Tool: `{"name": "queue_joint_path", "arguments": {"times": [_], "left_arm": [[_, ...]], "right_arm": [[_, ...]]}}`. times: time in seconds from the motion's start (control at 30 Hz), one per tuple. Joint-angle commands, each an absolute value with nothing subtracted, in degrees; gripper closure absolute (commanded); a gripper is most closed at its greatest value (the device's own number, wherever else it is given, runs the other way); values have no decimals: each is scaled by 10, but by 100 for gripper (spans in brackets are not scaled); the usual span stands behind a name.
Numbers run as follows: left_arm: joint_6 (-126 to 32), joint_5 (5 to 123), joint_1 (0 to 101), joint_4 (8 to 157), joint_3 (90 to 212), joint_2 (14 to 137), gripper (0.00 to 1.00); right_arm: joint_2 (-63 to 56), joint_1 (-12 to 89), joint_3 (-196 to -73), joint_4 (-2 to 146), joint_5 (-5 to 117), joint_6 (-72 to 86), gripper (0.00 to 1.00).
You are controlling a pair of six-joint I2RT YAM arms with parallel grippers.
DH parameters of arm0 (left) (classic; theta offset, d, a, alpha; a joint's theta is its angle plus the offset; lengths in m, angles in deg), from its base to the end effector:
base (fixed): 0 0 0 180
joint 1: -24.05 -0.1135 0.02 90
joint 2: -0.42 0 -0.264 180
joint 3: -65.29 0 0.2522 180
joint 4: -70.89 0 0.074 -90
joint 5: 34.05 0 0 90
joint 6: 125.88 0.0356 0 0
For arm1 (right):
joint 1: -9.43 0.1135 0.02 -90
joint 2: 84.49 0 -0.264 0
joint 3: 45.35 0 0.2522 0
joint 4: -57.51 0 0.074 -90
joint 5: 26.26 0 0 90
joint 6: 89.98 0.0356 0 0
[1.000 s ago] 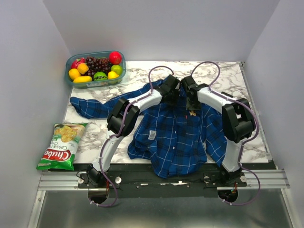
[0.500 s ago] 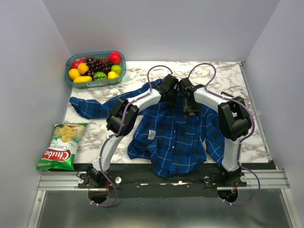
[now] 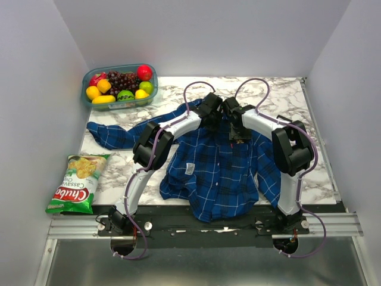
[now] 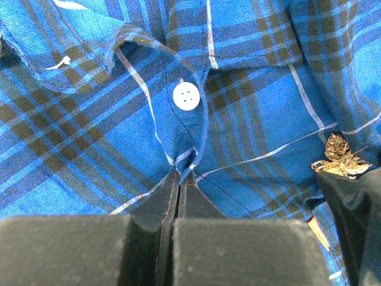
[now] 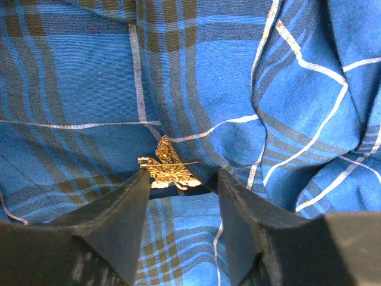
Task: Pin the brooch onto the clothing
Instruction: Smooth out the clothing with brooches at the center of the board.
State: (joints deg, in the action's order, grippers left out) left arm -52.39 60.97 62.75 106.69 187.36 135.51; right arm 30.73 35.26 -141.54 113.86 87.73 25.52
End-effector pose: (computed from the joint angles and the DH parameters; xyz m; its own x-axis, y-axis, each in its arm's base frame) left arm 0.4076 -0.3305 0.1607 -0.7529 0.2405 -0.6126 0.4733 0.8446 -0.2503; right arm 0.3644 0.1603 0.1670 -0.9177 -0.0073 -0.3972 0.0990 0.9641 -0.2464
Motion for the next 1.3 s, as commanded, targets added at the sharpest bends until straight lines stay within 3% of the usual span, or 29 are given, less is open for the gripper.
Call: {"name": "queue_joint_path", "arguments": {"times": [0.0,0.07,0.13,0.27,0.47,0.6,0.83,1.27], "left_arm": [[-506,594,642,1135,1857,1365,100],[-504,596,642,1133,1857,1353,100],[-500,608,641,1128,1856,1331,92],[-496,618,636,1113,1847,1284,57],[-485,646,616,1094,1855,1250,21],[-465,672,611,1088,1916,1293,18],[-441,740,609,1162,2160,1445,17],[-454,727,606,1113,2151,1491,13]], "right_arm": [[273,386,-1406,1134,854,257,37],[249,380,-1401,1124,835,251,33],[212,375,-1401,1124,823,243,30],[150,342,-1385,1120,795,239,27],[69,276,-1293,1084,753,235,27],[5,223,-1229,1066,722,234,27],[-75,125,-1127,1075,708,222,26],[-125,57,-1046,1077,679,227,23]]}}
